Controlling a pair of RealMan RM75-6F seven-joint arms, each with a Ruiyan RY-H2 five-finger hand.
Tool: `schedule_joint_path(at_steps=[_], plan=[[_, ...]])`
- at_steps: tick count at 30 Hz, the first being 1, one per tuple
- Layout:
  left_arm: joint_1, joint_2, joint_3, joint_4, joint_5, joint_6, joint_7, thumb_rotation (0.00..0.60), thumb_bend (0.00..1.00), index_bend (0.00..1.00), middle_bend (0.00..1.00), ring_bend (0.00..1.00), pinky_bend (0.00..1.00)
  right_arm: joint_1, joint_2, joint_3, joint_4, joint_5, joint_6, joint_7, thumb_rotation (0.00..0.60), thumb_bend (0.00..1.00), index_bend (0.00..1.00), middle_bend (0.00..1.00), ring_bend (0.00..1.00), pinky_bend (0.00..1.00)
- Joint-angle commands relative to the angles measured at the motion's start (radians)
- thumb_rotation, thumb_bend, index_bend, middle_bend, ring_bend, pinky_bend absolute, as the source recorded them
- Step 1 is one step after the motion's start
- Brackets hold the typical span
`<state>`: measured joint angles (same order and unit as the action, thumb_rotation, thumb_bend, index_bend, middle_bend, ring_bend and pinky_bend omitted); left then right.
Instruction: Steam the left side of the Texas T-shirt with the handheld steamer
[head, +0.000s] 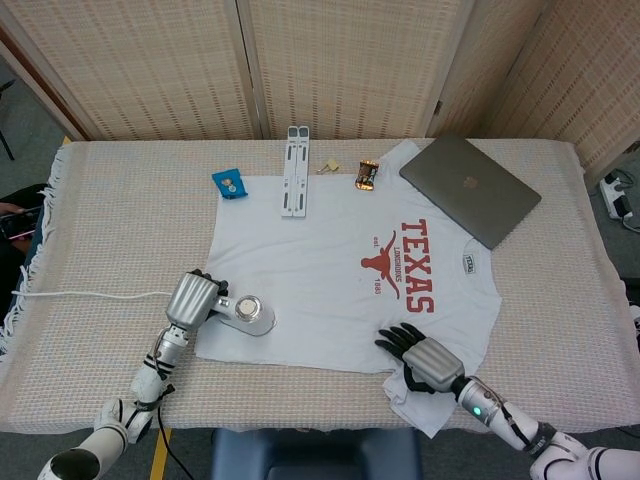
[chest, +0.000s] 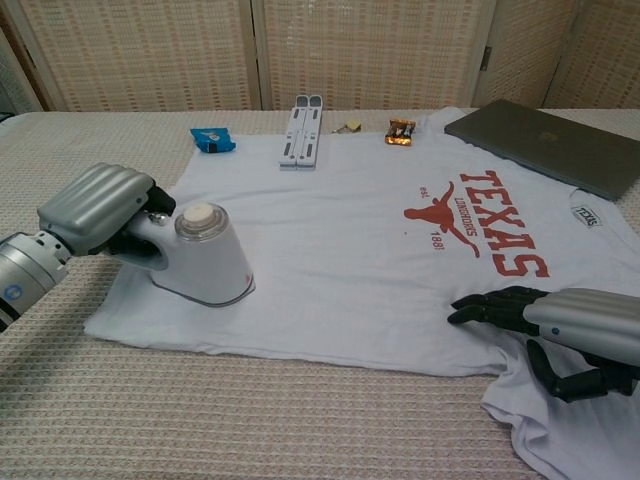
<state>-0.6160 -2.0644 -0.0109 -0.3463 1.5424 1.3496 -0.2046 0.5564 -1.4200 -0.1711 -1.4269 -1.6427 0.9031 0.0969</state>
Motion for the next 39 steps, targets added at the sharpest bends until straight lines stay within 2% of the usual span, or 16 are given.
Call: schedule_joint_path(at_steps=[1,11,20,26,32,35,39], plan=[[0.028,0.033,0.025,-0.051,0.026,0.036,0.009,0.6,0.33,0.9,0.97,0.79,0.73,-0.001,0.001,-0.001,-0.001,-0.001,0.002,-0.001,0.383,1.0,0.0,0.0,0.0,0.0],[0.079,0.138,0.082,-0.246,0.085,0.095,0.069,0.6,0.33,0.9,0.97,0.79,0.73,-0.008,0.007,-0.006,-0.005,-0.004,0.015,0.001,0.384,1.0,0.0,0.0,0.0,0.0],[0.087,0.26,0.075,-0.494,0.09,0.076,0.128,0.6,0.32,0.9,0.97,0.79,0.73,-0.016,0.016,-0.005,-0.007,-0.005,0.03,0.003,0.384,1.0,0.0,0.0,0.0,0.0],[0.084,0.338,0.028,-0.581,0.07,0.086,0.174,0.6,0.32,0.9,0.97,0.79,0.73,-0.025,0.034,-0.003,-0.02,-0.008,0.054,-0.001,0.387,1.0,0.0,0.0,0.0,0.0],[0.087,0.4,-0.058,-0.63,0.001,0.092,0.171,0.6,0.32,0.9,0.97,0.79,0.73,-0.038,0.067,0.004,-0.049,-0.017,0.099,-0.014,0.384,1.0,0.0,0.0,0.0,0.0],[0.086,0.403,-0.101,-0.614,-0.041,0.08,0.174,0.6,0.32,0.9,0.97,0.79,0.73,-0.046,0.088,0.008,-0.065,-0.022,0.124,-0.022,0.384,1.0,0.0,0.0,0.0,0.0],[0.085,0.364,-0.145,-0.518,-0.116,0.021,0.164,0.6,0.32,0.9,0.97,0.79,0.73,-0.063,0.121,0.013,-0.091,-0.026,0.163,-0.034,0.386,1.0,0.0,0.0,0.0,0.0]])
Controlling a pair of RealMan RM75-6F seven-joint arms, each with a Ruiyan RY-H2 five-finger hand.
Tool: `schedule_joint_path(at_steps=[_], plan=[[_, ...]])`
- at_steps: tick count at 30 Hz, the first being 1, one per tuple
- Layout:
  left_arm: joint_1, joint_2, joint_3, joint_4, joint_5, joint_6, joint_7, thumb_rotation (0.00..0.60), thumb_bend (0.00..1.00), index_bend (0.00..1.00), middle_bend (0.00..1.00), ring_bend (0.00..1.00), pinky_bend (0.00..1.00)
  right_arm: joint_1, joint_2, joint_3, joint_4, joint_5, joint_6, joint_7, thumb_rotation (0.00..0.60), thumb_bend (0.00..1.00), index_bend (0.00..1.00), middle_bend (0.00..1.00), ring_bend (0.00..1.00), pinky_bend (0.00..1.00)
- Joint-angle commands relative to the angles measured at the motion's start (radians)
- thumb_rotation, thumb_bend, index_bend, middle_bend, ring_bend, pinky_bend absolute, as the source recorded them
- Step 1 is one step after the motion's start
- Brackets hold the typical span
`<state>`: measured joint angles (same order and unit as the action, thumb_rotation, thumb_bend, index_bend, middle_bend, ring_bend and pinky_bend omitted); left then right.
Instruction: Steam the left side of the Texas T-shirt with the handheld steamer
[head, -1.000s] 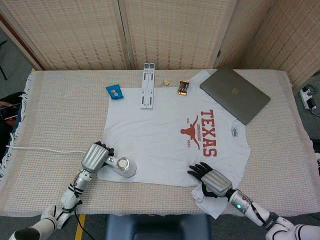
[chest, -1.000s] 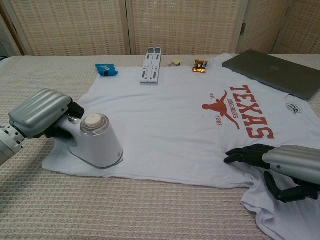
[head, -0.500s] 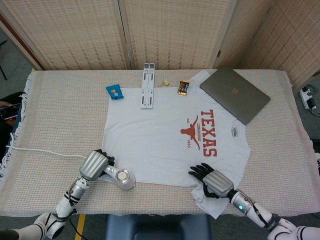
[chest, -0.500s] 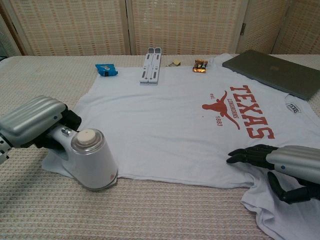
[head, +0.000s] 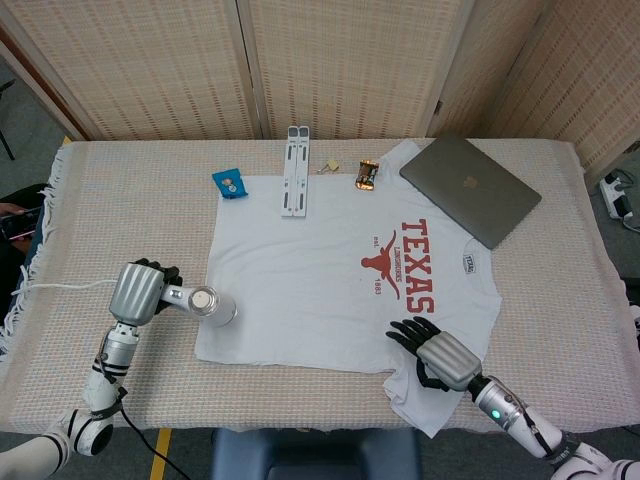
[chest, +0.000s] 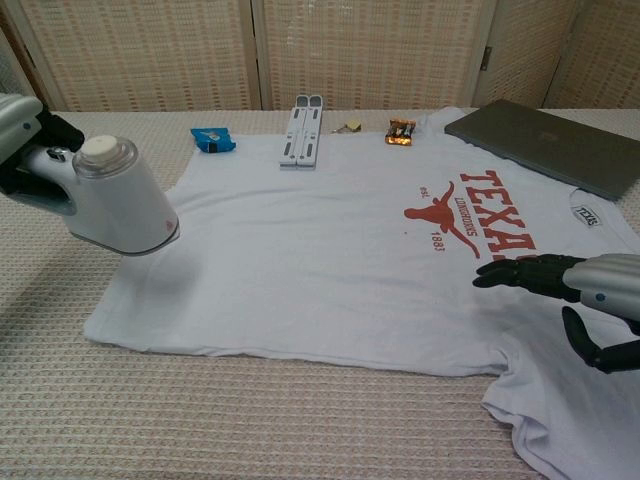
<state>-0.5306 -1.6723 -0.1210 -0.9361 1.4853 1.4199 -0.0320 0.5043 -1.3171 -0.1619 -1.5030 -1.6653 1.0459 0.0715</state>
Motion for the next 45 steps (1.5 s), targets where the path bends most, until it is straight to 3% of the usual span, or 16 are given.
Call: schedule_joint_path(at_steps=[1,10,14,16,17,18,20,23,28,33,35,38,40,42,45], plan=[[-0.001,-0.04,-0.041,0.099,-0.076,-0.07,-0.013,0.6,0.32,0.9,0.97,0.79,0.73,-0.015,0.026,0.004,-0.02,-0.004,0.029,-0.012,0.384,1.0,0.0,0.0,0.0,0.0],[-0.019,-0.151,-0.113,0.39,-0.204,-0.229,-0.055,0.6,0.32,0.9,0.96,0.78,0.73,-0.055,0.094,0.009,-0.069,-0.008,0.098,-0.042,0.385,1.0,0.0,0.0,0.0,0.0],[-0.03,-0.182,-0.149,0.466,-0.251,-0.278,-0.061,0.6,0.29,0.82,0.89,0.72,0.73,-0.068,0.11,0.015,-0.082,-0.007,0.117,-0.051,0.384,1.0,0.0,0.0,0.0,0.0],[-0.032,-0.191,-0.166,0.482,-0.278,-0.319,-0.049,0.6,0.25,0.65,0.74,0.59,0.72,-0.074,0.119,0.019,-0.088,-0.007,0.126,-0.057,0.386,1.0,0.0,0.0,0.0,0.0],[-0.032,-0.189,-0.173,0.477,-0.291,-0.34,-0.041,0.6,0.2,0.45,0.57,0.44,0.67,-0.078,0.124,0.021,-0.091,-0.007,0.132,-0.061,0.385,0.99,0.0,0.0,0.0,0.0],[-0.031,-0.186,-0.178,0.47,-0.299,-0.348,-0.036,0.6,0.15,0.25,0.39,0.29,0.59,-0.081,0.127,0.023,-0.093,-0.006,0.137,-0.063,0.384,0.98,0.0,0.0,0.0,0.0],[-0.027,-0.175,-0.185,0.447,-0.307,-0.348,-0.029,0.6,0.07,0.03,0.13,0.07,0.39,-0.088,0.136,0.026,-0.098,-0.004,0.146,-0.066,0.386,0.95,0.0,0.0,0.0,0.0],[-0.015,-0.145,-0.193,0.387,-0.316,-0.339,-0.014,0.6,0.0,0.0,0.0,0.0,0.2,-0.098,0.15,0.034,-0.102,0.004,0.158,-0.069,0.387,0.92,0.0,0.0,0.0,0.0],[0.031,-0.044,-0.19,0.202,-0.322,-0.316,0.024,0.6,0.0,0.0,0.0,0.0,0.14,-0.116,0.179,0.047,-0.106,0.016,0.182,-0.071,0.386,0.81,0.0,0.0,0.0,0.0],[0.095,0.137,-0.163,-0.092,-0.351,-0.353,0.104,0.6,0.0,0.0,0.0,0.0,0.12,-0.135,0.206,0.06,-0.111,0.034,0.204,-0.07,0.384,0.43,0.0,0.0,0.0,0.0],[0.119,0.216,-0.154,-0.214,-0.37,-0.358,0.148,0.6,0.0,0.0,0.0,0.0,0.12,-0.144,0.215,0.065,-0.113,0.045,0.211,-0.071,0.385,0.36,0.0,0.0,0.0,0.0],[0.154,0.287,-0.151,-0.331,-0.367,-0.308,0.163,0.6,0.01,0.02,0.03,0.0,0.15,-0.162,0.231,0.073,-0.124,0.071,0.22,-0.074,0.389,0.34,0.0,0.0,0.0,0.0],[0.182,0.312,-0.143,-0.37,-0.341,-0.249,0.15,0.6,0.03,0.11,0.13,0.06,0.2,-0.18,0.24,0.085,-0.129,0.098,0.238,-0.1,0.464,0.34,0.0,0.01,0.0,0.0],[0.207,0.327,-0.131,-0.39,-0.313,-0.197,0.138,0.6,0.05,0.21,0.23,0.15,0.25,-0.2,0.237,0.099,-0.118,0.108,0.276,-0.125,0.586,0.34,0.0,0.05,0.0,0.01],[0.26,0.344,-0.106,-0.421,-0.265,-0.094,0.123,0.6,0.05,0.29,0.29,0.19,0.27,-0.237,0.242,0.113,-0.115,0.128,0.327,-0.094,0.6,0.28,0.0,0.08,0.0,0.03]])
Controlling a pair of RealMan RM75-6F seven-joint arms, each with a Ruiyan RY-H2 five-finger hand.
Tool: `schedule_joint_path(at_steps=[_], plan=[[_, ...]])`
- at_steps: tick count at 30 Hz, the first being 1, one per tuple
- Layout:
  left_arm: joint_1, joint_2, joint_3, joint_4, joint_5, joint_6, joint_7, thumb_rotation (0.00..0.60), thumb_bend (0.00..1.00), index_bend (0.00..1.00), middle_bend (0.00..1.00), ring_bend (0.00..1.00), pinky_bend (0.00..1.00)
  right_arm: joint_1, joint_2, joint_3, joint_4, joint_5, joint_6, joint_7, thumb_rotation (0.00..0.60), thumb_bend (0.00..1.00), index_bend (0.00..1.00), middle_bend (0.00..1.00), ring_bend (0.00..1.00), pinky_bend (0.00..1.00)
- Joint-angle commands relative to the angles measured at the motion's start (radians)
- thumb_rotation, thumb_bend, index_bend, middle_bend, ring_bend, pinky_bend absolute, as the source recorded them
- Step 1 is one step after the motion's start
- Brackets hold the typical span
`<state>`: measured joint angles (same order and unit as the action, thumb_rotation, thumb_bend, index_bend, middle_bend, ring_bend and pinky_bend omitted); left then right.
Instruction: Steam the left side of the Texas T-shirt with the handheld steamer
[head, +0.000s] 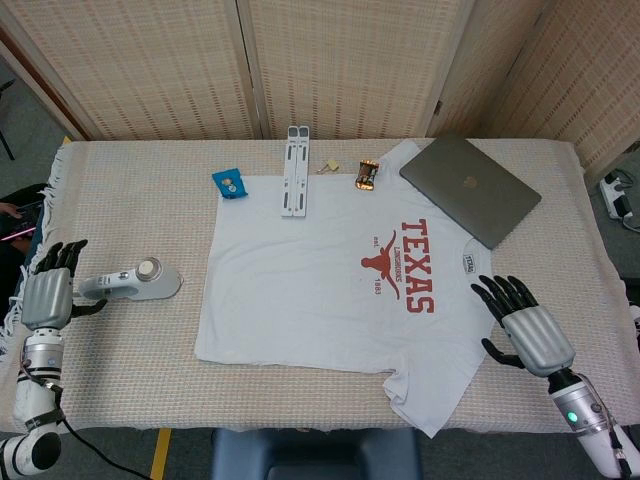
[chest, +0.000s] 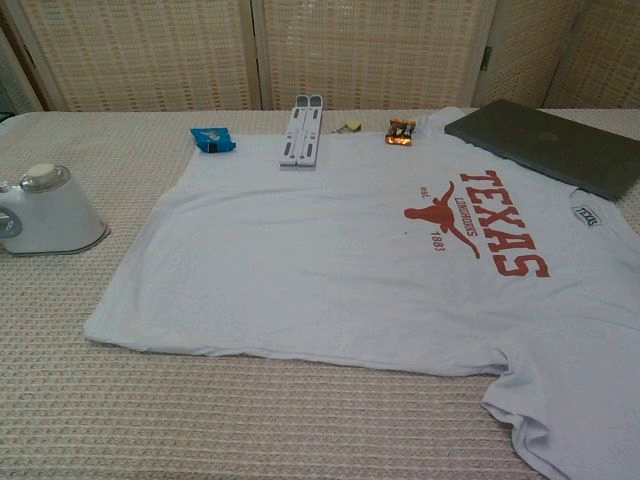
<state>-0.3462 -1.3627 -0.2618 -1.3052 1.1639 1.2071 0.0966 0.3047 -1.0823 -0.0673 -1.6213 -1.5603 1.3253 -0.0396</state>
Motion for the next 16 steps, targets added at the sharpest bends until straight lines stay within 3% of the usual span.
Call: schedule_joint_path(at_steps=[1,3,5,8,16], plan=[[0.091,0.039,0.043,-0.064,0.069,0.145,-0.009,0.6,0.05,0.3,0.3,0.19,0.27,-0.047,0.013,0.021,0.001,0.028,0.059,0.028,0.6,0.22,0.0,0.08,0.0,0.03],[0.125,0.058,0.072,-0.1,0.106,0.196,-0.013,0.6,0.05,0.3,0.3,0.19,0.27,-0.068,0.027,0.022,-0.003,0.032,0.081,0.039,0.6,0.08,0.0,0.08,0.0,0.02],[0.154,0.08,0.101,-0.14,0.136,0.229,-0.009,0.6,0.05,0.3,0.3,0.19,0.27,-0.086,0.034,0.023,-0.007,0.031,0.105,0.04,0.579,0.0,0.0,0.07,0.0,0.0],[0.2,0.121,0.148,-0.216,0.182,0.277,0.002,0.6,0.05,0.3,0.3,0.18,0.26,-0.119,0.029,0.023,0.001,0.031,0.143,0.035,0.55,0.0,0.0,0.06,0.0,0.0],[0.276,0.163,0.222,-0.347,0.287,0.382,0.079,0.6,0.05,0.31,0.31,0.19,0.27,-0.191,0.007,0.028,0.014,0.036,0.217,0.013,0.553,0.0,0.0,0.06,0.0,0.0]])
